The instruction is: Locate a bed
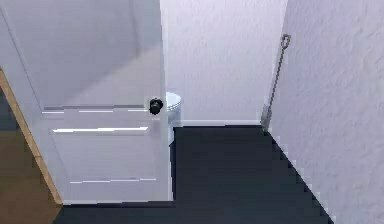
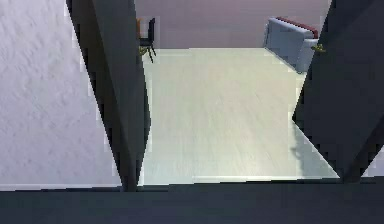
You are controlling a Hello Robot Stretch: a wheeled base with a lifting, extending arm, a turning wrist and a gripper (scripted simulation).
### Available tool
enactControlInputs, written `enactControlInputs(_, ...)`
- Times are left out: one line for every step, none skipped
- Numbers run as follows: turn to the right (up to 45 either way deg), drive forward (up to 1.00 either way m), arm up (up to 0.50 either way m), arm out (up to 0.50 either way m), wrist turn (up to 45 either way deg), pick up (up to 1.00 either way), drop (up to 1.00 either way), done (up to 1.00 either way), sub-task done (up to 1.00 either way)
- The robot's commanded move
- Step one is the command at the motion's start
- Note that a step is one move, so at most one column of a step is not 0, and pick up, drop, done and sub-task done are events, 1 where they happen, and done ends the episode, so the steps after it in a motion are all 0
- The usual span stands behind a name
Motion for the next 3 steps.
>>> enactControlInputs(0.0, 0.10, 0.00, 0.00, 0.0, 0.00, 0.00, 0.00, 0.00)
enactControlInputs(33.0, 0.00, 0.00, 0.00, 0.0, 0.00, 0.00, 0.00, 0.00)
enactControlInputs(0.0, 0.20, 0.00, 0.00, 0.0, 0.00, 0.00, 0.00, 0.00)
